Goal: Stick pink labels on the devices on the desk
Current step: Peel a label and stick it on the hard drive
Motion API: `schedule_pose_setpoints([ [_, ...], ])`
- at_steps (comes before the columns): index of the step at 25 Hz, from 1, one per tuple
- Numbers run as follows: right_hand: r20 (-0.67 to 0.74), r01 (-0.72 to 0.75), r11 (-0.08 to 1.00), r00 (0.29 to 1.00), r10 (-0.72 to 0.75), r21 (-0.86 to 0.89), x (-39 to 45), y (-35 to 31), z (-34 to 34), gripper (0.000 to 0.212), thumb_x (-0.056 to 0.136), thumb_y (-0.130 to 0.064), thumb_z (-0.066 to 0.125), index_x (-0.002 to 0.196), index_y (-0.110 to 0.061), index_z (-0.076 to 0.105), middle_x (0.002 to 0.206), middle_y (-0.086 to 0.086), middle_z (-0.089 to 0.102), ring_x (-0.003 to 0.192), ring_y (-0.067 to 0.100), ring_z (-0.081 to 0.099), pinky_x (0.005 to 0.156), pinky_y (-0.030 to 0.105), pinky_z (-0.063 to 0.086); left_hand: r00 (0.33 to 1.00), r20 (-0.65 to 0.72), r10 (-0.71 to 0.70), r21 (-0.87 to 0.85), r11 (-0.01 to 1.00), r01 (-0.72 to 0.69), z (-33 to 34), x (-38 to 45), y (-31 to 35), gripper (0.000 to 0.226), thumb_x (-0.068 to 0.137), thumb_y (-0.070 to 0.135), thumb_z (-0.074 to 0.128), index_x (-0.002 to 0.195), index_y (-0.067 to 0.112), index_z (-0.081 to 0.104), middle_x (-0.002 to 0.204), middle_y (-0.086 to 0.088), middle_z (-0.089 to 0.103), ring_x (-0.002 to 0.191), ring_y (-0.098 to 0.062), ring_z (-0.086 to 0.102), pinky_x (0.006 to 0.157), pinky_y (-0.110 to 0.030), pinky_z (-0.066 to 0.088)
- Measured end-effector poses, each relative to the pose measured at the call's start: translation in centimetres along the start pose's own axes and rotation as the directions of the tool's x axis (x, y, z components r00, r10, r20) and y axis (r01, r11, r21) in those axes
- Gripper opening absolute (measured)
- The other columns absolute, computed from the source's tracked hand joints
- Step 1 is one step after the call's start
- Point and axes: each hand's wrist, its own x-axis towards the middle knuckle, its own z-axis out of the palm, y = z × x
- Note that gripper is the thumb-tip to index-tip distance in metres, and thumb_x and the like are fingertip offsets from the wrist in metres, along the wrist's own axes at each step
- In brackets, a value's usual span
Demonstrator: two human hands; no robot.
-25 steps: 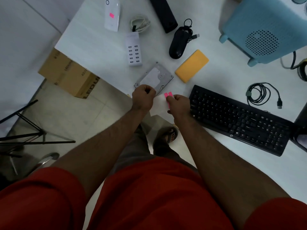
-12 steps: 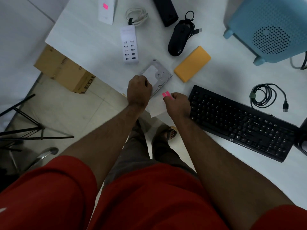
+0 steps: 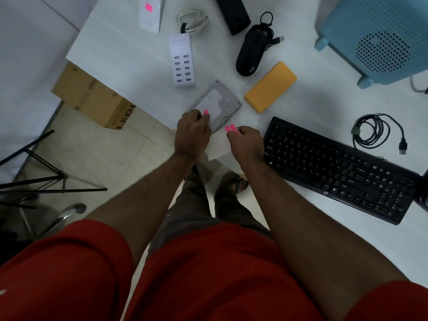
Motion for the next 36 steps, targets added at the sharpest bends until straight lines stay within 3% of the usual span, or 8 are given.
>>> schedule_pose_setpoints([
  [12,-0.007,-0.009,0.999,1.0,0.009,0.043,-0.2,0.2,0.5,0.035,0.089,-0.032,0.063,0.057,-0.021,0.054,0.055,-0.006,0.048,0.054,0.013,0.045,0.054,0.025,0.031,0.995,0.037,-0.087,-0.028,0.996,0.088,-0.1,-0.8,0.3,0.044,0.088,0.012,0.051,0.131,0.006,0.053,0.104,-0.02,0.054,0.086,-0.034,0.054,0.069,-0.038,0.049],
  [17,-0.026,-0.005,0.999,1.0,0.006,0.046,-0.4,0.5,0.4,0.03,0.09,-0.032,0.062,0.063,-0.018,0.061,0.058,-0.005,0.052,0.058,0.015,0.05,0.055,0.026,0.034,0.995,0.085,-0.045,0.051,0.998,0.04,-0.4,-0.9,-0.5,0.05,0.089,0.021,0.054,0.138,0.012,0.048,0.106,-0.019,0.053,0.083,-0.032,0.055,0.063,-0.037,0.05],
  [21,-0.04,-0.028,0.998,0.999,0.031,0.062,-0.9,0.6,0.6,0.026,0.089,-0.032,0.063,0.071,-0.014,0.067,0.06,-0.004,0.054,0.061,0.017,0.053,0.059,0.029,0.04,0.995,0.096,0.027,0.086,0.996,-0.035,-0.5,-0.9,-1.2,0.048,0.091,0.025,0.039,0.137,0.016,0.05,0.102,-0.018,0.054,0.079,-0.031,0.055,0.062,-0.035,0.046],
  [24,-0.047,-0.029,0.997,0.998,0.032,0.073,-1.1,0.4,0.7,0.03,0.09,-0.032,0.062,0.073,-0.008,0.068,0.059,-0.003,0.054,0.06,0.017,0.051,0.06,0.029,0.04,0.995,0.093,0.037,0.073,0.996,-0.044,-0.3,-1.2,-1.6,0.047,0.092,0.02,0.051,0.138,0.018,0.049,0.103,-0.018,0.054,0.082,-0.031,0.054,0.065,-0.036,0.048],
  [29,-0.053,-0.035,0.991,0.998,0.042,0.126,-1.0,-0.4,1.0,0.032,0.085,-0.033,0.062,0.059,-0.016,0.059,0.056,0.0,0.052,0.058,0.026,0.055,0.059,0.042,0.05,0.992,0.099,0.074,0.037,0.996,-0.078,-0.3,-1.4,-2.0,0.052,0.085,0.012,0.059,0.137,0.016,0.052,0.106,-0.019,0.054,0.085,-0.032,0.055,0.067,-0.036,0.045],
  [32,-0.061,-0.055,0.987,0.996,0.065,0.153,-1.1,-0.8,1.3,0.032,0.076,-0.037,0.059,0.066,-0.008,0.067,0.059,0.006,0.059,0.068,0.039,0.066,0.064,0.054,0.058,0.992,0.098,0.073,0.022,0.997,-0.076,-0.9,-0.5,-2.3,0.041,0.089,0.017,0.055,0.129,0.017,0.059,0.099,-0.017,0.056,0.08,-0.033,0.055,0.065,-0.035,0.042],
  [36,-0.062,-0.093,0.981,0.993,0.105,0.168,-1.5,-1.3,1.9,0.026,0.073,-0.04,0.057,0.063,-0.018,0.066,0.067,0.006,0.069,0.072,0.033,0.07,0.068,0.057,0.059,0.985,0.161,0.065,0.005,0.998,-0.066,-1.0,0.9,-2.8,0.038,0.091,0.021,0.056,0.129,0.015,0.056,0.102,-0.017,0.055,0.085,-0.033,0.055,0.069,-0.038,0.051],
])
